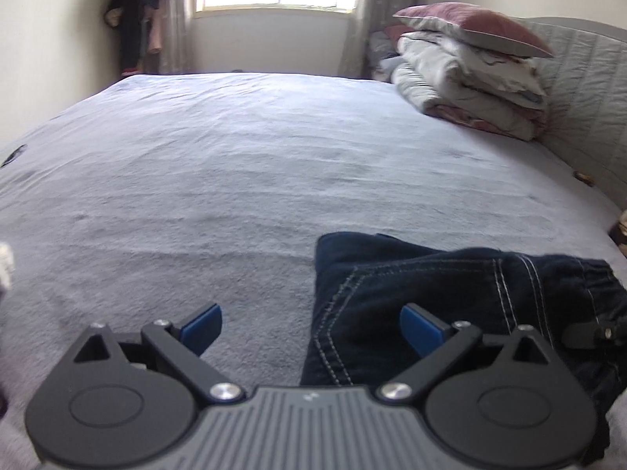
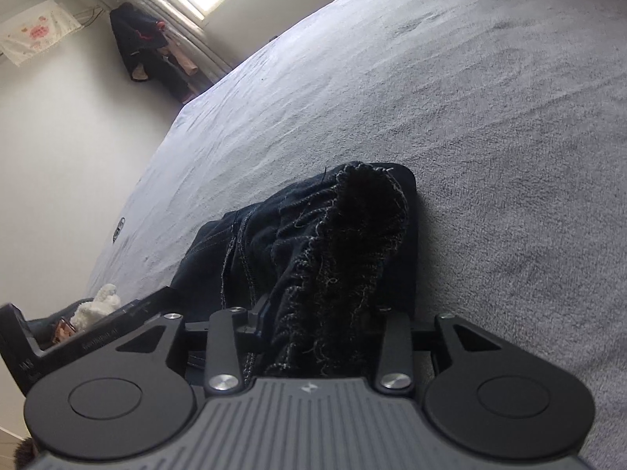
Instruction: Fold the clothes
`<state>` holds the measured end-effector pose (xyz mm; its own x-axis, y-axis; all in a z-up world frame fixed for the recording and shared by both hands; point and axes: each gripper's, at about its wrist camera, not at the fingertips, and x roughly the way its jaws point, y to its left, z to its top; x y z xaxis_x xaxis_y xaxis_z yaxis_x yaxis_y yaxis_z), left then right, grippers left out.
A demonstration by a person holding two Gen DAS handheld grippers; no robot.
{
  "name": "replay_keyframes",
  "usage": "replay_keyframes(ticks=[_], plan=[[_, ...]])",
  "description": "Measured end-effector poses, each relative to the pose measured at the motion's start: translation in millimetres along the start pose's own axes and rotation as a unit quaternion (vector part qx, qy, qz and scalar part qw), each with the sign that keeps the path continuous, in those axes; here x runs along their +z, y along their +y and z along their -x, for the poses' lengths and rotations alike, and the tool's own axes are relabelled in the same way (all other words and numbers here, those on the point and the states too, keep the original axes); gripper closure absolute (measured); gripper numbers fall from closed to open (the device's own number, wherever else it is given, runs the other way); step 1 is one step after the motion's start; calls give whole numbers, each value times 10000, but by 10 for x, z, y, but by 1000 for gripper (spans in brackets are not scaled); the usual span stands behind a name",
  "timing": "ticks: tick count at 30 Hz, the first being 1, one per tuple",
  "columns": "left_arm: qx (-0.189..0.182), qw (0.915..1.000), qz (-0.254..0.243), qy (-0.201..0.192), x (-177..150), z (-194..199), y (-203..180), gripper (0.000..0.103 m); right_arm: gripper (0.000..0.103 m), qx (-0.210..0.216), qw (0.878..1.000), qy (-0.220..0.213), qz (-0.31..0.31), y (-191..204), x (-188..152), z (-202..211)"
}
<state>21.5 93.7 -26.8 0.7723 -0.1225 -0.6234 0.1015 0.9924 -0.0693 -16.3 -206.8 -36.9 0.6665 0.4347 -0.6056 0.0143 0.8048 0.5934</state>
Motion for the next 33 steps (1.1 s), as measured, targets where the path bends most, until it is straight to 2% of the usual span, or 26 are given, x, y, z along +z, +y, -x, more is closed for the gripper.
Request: replay_keyframes(ticks=[7,12,13,17,21,24,26,28,31,33], plan=[[353,9992,162,20,89,33,-44,2,62,-49,9999,50,129,21,34,31],[484,9986,221,74,121,-28,-33,2,57,-64,9998,156,134,19,108,87],[485,9985,237,80,124,-34,-27,1,54,-106,9997,135,175,19,121,110],[531,9982,265,98,126,-49,-16,1,43,-280,9988,-119,392,23,165,217],[587,9978,277,134,137,-81,-20,0,39,-656,9940,-542,693,68,177,281],[661,9973,288,168,132,-105,-29,0,39,-1022,9832,-1102,1039,165,132,337],[702,9969,286,186,130,-124,-40,0,39,-1257,9688,-1615,1398,261,60,355],[726,9967,290,204,125,-144,-52,0,39,-1452,9494,-1941,1996,393,-28,308],[735,9966,284,237,119,-165,-64,0,39,-1493,9284,-2114,2666,558,-132,200],[748,9965,280,253,114,-176,-69,0,39,-1376,9207,-2128,2967,632,-188,139]])
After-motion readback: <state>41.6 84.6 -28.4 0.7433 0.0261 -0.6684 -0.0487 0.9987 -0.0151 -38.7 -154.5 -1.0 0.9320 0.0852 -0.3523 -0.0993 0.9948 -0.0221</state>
